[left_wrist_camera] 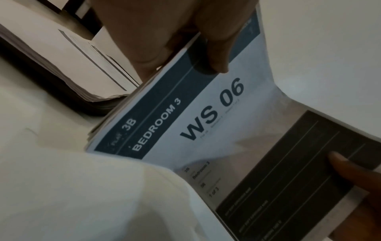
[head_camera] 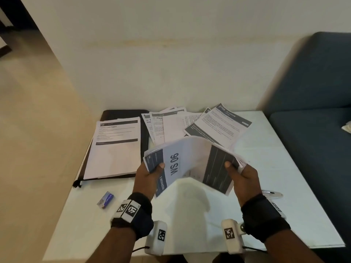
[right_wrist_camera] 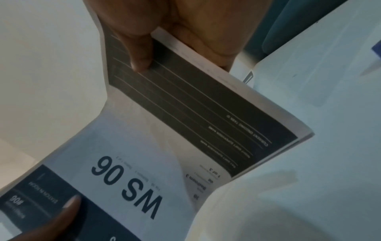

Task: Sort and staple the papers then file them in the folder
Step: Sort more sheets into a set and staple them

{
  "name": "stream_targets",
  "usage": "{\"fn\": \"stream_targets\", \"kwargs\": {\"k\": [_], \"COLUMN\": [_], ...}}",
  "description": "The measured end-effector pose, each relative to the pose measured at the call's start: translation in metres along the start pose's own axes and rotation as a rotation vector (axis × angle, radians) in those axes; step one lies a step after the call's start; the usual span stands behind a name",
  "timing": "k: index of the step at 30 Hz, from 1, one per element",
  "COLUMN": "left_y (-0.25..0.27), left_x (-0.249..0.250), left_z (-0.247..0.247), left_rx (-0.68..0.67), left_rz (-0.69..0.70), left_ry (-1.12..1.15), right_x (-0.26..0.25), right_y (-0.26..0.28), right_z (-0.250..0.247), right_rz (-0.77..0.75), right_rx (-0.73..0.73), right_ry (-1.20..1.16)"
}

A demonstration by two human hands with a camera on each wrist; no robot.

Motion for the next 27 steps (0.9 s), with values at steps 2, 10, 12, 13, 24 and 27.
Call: {"fn": "stream_targets", "kwargs": {"k": [2, 10, 12, 13, 24, 27], "left_y": [-0.002, 0.009, 0.003, 0.001, -0.001, 0.002], "left_x": [-0.002, -0.025, -0.024, -0.023, -0.023, -0.030], "left_z": [-0.001, 0.011, 0.008, 0.007, 0.003, 0.009], "left_rx": [0.009, -0.069, -0.046, -0.035, -0.033, -0.041], "left_rz": [0.026, -0.014, -0.026, -0.025, -0.030, -0.066], "left_ry": [0.034, 0.025, 0.042, 0.052, 0.057, 0.029], "right_x": [0.002, 0.037, 0.029, 0.025, 0.028, 0.044], "right_y": [0.003, 0.018, 0.014, 0.012, 0.014, 0.017], "right_z": [0.002, -0.005, -0.006, -0.006, -0.007, -0.009], "right_rz": [-0.030, 0.135, 0.103, 0.082, 0.083, 0.187], "right_rx": [0.016, 0.086, 0.092, 0.098, 0.109, 0.133], "right_ry": [0.011, 0.007, 0.009, 0.009, -0.012, -0.012]}}
Point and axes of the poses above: each hand's wrist, its own y-axis away from the middle knuckle, its own z-axis out of the palm, x = y × z, the point moved 6 cm from there along -y, towards the middle knuckle, and after that the axes turned 13 degrees about -y, right-handed, at the moved point
